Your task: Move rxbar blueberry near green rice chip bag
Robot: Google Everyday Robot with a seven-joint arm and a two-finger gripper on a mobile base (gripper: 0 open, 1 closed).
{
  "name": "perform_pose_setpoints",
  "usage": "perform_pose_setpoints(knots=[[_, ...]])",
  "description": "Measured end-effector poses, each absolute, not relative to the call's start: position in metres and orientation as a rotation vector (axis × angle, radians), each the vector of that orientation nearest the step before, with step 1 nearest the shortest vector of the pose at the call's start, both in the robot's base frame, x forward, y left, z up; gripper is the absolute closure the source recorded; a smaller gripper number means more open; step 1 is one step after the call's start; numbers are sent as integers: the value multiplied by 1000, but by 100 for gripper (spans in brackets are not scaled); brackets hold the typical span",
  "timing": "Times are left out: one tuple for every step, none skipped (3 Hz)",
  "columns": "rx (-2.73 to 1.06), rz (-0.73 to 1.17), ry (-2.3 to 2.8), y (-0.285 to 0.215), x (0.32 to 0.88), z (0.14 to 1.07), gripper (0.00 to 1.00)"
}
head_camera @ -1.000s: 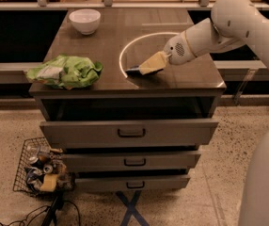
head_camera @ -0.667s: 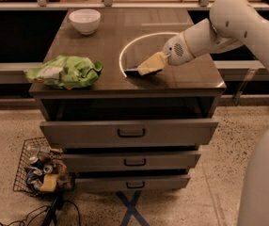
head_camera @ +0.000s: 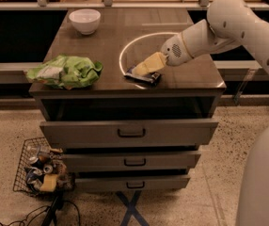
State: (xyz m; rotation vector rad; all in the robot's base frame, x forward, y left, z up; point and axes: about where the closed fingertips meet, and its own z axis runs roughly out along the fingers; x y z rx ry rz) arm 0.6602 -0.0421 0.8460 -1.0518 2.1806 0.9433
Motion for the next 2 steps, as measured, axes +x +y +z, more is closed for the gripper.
perform_pose_setpoints(knots=[[-1054, 946, 2181, -41, 660, 845, 0], [-1055, 946, 2181, -40, 660, 845, 0]])
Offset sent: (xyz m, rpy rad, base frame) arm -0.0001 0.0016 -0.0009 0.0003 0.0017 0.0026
